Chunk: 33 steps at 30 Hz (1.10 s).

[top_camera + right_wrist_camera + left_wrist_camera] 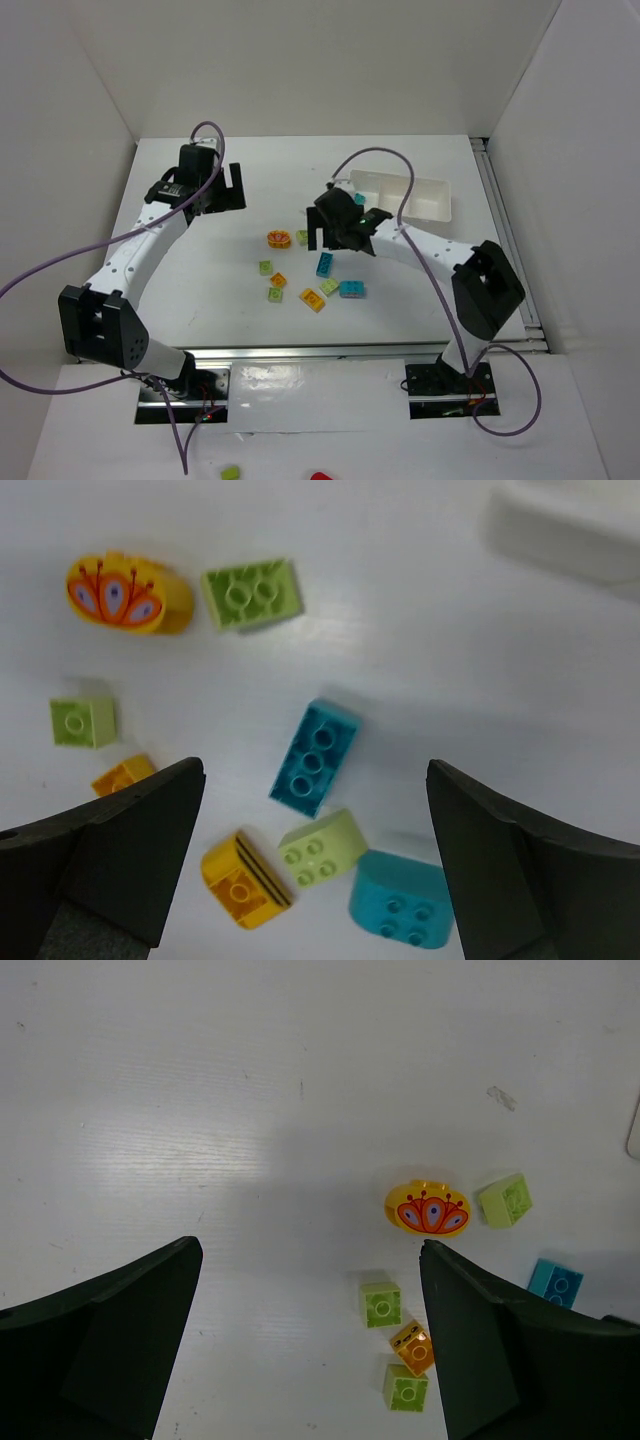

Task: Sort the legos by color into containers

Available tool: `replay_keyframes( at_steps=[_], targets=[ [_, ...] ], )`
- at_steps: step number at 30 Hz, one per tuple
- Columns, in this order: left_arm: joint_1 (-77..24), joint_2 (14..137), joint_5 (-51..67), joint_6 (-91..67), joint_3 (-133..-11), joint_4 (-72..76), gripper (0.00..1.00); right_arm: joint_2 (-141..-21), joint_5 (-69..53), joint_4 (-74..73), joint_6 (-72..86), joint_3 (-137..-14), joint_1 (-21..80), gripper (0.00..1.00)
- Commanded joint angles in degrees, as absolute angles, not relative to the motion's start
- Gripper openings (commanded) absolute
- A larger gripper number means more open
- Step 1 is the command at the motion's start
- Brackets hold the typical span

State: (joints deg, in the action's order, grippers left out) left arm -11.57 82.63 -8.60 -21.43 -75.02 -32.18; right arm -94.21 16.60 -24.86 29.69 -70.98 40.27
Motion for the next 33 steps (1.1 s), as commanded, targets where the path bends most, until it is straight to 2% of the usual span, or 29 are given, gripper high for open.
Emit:
replay_keyframes(
  at_steps=[1, 4, 7, 14, 15, 18, 19, 23, 33],
  targets=[
    [-11.87, 81.39, -9.14, -22.59, -76.55, -32.08, 1.0, -97.81, 13.45, -25.31, 34.1, -69.61, 44.11, 0.99],
    [-11.87, 81.39, -9.14, -22.59, -76.03, -32.08, 1.0, -101.86, 14.06, -25.31, 35.33, -71.01, 45.34, 0.99],
    [-11.87, 80.86, -9.14, -22.59, -75.5, -32.08, 1.0, -105.11, 14.06, -25.31, 35.95, -71.54, 45.35, 0.95],
    [-11.87, 80.86, -10.2, -22.59, -74.97, -32.08, 1.0, -107.75, 13.01, -24.79, 35.95, -72.07, 45.88, 0.69],
    [-11.87, 80.86, -10.2, -22.59, -74.97, -32.08, 1.0, -108.54, 13.01, -24.79, 35.95, -72.07, 45.88, 0.62],
    [-11.87, 80.86, -9.58, -22.59, -74.97, -32.08, 1.0, -109.16, 14.41, -25.4, 35.43, -74.79, 45.88, 0.5],
    [-11.87, 80.86, -9.58, -22.59, -74.97, -32.08, 1.0, -109.16, 15.37, -26.1, 35.42, -75.4, 45.88, 0.43],
    [-11.87, 80.86, -9.58, -22.59, -74.97, -32.08, 1.0, -107.94, 18.98, -28.03, 34.28, -79.53, 45.18, 0.37],
    [-11.87, 80.86, -8.26, -22.06, -74.97, -32.08, 1.0, -104.49, 24.96, -27.86, 29.19, -88.13, 34.46, 0.37]
  ],
)
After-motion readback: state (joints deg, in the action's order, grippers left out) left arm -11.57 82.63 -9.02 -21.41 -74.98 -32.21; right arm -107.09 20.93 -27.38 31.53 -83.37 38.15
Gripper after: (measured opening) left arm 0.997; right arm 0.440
